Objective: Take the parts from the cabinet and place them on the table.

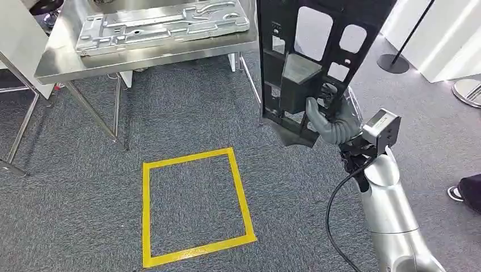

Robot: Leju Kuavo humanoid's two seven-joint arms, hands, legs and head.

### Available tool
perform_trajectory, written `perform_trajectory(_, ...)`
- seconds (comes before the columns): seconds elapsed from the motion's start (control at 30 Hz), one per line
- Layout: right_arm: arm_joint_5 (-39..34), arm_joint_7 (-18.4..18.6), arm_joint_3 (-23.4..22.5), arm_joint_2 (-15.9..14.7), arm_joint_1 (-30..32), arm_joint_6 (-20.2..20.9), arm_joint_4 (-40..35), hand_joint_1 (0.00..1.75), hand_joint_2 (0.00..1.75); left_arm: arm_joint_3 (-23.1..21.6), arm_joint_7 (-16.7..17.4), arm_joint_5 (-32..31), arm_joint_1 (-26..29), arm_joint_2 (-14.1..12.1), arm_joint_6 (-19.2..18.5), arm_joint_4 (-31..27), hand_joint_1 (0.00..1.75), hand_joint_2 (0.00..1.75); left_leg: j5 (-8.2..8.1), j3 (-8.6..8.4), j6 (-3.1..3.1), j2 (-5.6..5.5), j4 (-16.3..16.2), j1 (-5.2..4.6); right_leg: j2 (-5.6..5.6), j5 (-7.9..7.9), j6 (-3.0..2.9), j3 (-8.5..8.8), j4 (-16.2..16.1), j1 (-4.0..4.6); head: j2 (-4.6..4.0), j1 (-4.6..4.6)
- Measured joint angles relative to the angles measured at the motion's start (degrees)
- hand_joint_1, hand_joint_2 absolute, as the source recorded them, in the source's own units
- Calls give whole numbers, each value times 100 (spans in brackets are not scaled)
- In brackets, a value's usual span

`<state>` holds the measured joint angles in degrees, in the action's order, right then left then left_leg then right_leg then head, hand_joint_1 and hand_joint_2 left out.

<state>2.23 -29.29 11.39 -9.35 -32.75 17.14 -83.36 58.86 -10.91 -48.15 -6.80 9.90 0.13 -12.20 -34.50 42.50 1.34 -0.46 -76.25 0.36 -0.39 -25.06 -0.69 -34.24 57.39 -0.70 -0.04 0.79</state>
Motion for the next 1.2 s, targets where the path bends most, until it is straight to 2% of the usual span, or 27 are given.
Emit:
perform_trajectory(0.03,-13,0,7,0,0,7,24,175,175,0,-7,2,8,2,-4,0,0,175,30,68,1,1,-118,4,-1,0,0,2,2,1,0,2)
perform_trajectory(0.07,-22,0,11,0,-1,13,37,175,175,2,-35,9,14,2,-11,0,0,175,198,-17,-6,2,85,9,0,-2,3,7,3,1,0,-2)
perform_trajectory(0.1,-37,-2,13,0,-5,20,52,175,175,2,-67,11,14,2,-15,0,0,175,453,-245,-22,5,539,11,1,-7,10,20,4,1,0,0)
perform_trajectory(0.17,-57,-2,17,0,-30,26,65,175,175,4,-109,22,10,0,-20,0,0,175,947,-815,-81,23,1688,11,3,-32,48,57,10,1,0,-2)
perform_trajectory(0.2,-66,-4,17,0,-54,31,76,175,175,7,-122,24,6,2,-26,0,0,175,835,-877,-115,26,1824,-23,2,-31,77,46,11,27,0,4)
perform_trajectory(0.3,-85,-11,33,0,-110,44,133,175,175,28,-166,52,11,0,2,0,0,175,874,-850,-186,6,1823,-37,2,-17,173,29,4,26,0,7)
perform_trajectory(0.37,-87,-11,42,-2,-136,46,144,175,175,46,-195,109,15,2,42,0,0,175,934,-889,-279,7,1908,8,0,-76,247,27,44,6,0,4)
perform_trajectory(0.4,-92,-13,42,0,-155,46,151,175,175,55,-210,135,9,2,59,0,0,175,943,-888,-305,5,1919,5,15,-222,268,-61,242,5,0,18)
perform_trajectory(0.47,-98,-26,50,0,-166,46,168,175,175,81,-223,146,-3,4,74,0,0,175,945,-879,-331,4,1918,-7,20,-682,313,-480,1148,-7,0,13)
perform_trajectory(0.5,-100,-26,52,0,-154,46,184,175,175,87,-225,149,3,7,81,0,0,175,942,-877,-335,2,1913,-12,19,-843,327,-700,1594,-7,0,15)
perform_trajectory(0.53,-100,-26,57,0,-136,46,197,175,175,96,-243,162,14,4,90,0,0,175,941,-876,-336,0,1909,-16,20,-885,332,-843,1870,-7,0,15)
perform_trajectory(0.57,-103,-28,63,-2,-117,46,203,175,175,118,-286,195,17,7,87,0,0,175,939,-879,-337,-5,1906,-18,19,-761,330,-834,1800,-7,0,13)
perform_trajectory(0.6,-103,-28,66,-2,-115,46,205,175,175,133,-315,201,14,9,79,0,0,175,937,-880,-336,-11,1903,-21,20,-543,318,-696,1486,-7,0,18)
perform_trajectory(0.67,-114,-33,64,-4,-132,42,203,175,175,146,-376,223,0,15,68,0,0,175,916,-885,-311,-24,1877,-24,21,-19,264,-182,397,-2,0,17)
perform_trajectory(0.7,-118,-37,64,-9,-140,41,203,175,175,157,-402,256,-5,22,63,0,0,175,902,-871,-291,-27,1865,-29,26,-9,224,-27,46,8,0,13)
perform_trajectory(0.73,-120,-37,66,-7,-138,41,201,175,175,177,-426,282,-18,26,57,0,0,175,890,-857,-262,-35,1839,-62,28,3,190,-23,18,45,2,5)
perform_trajectory(0.83,-125,-37,66,-9,-132,41,201,175,175,230,-483,378,-18,31,48,0,0,175,901,-869,-180,-30,1879,-42,35,-1,120,-36,22,64,0,11)
perform_trajectory(0.87,-125,-37,63,-11,-139,39,199,175,175,260,-496,404,-21,31,46,0,0,175,880,-871,-143,-31,1871,-74,36,32,72,-10,-40,6,0,7)
perform_trajectory(0.9,-125,-35,66,-11,-139,35,190,175,175,280,-500,422,-18,28,48,0,0,175,793,-837,-117,-16,1767,-53,21,41,47,14,-68,-2,0,13)
perform_trajectory(0.93,-129,-42,66,-9,-151,35,188,175,175,291,-507,424,-21,31,55,0,0,175,592,-698,-90,-4,1460,-46,14,39,16,23,-71,-7,2,-33)
perform_trajectory(1.0,-129,-42,68,-7,-151,35,190,175,175,319,-507,437,-19,31,66,0,0,175,144,-234,-41,3,479,-10,13,31,4,23,-64,-1,2,-46)
perform_trajectory(1.03,-129,-40,68,-7,-144,35,190,175,175,326,-507,435,-16,31,72,0,0,175,30,-43,-27,4,95,-5,13,29,5,22,-61,0,0,-48)
perform_trajectory(1.07,-129,-39,70,-7,-134,35,190,175,175,326,-505,435,-15,31,74,0,0,175,74,39,-17,5,-31,2,13,23,7,26,-59,0,0,-48)
perform_trajectory(1.1,-129,-39,72,-7,-128,35,190,175,175,330,-503,435,-16,31,74,0,0,175,239,-33,-19,8,157,10,15,15,14,33,-57,0,0,-50)
perform_trajectory(1.13,-129,-39,72,-7,-130,35,190,175,175,332,-500,433,-17,31,79,0,0,175,471,-213,-27,9,537,17,21,6,23,45,-48,0,0,-48)
perform_trajectory(1.17,-131,-42,72,-7,-131,35,190,175,175,337,-496,426,-20,28,81,0,0,175,776,-511,-49,14,1151,20,27,-16,40,70,-39,-1,0,-50)
perform_trajectory(1.2,-135,-46,72,-7,-131,37,190,175,175,341,-496,422,-22,28,81,0,0,175,980,-783,-84,23,1709,20,26,-40,64,98,-36,0,0,-50)
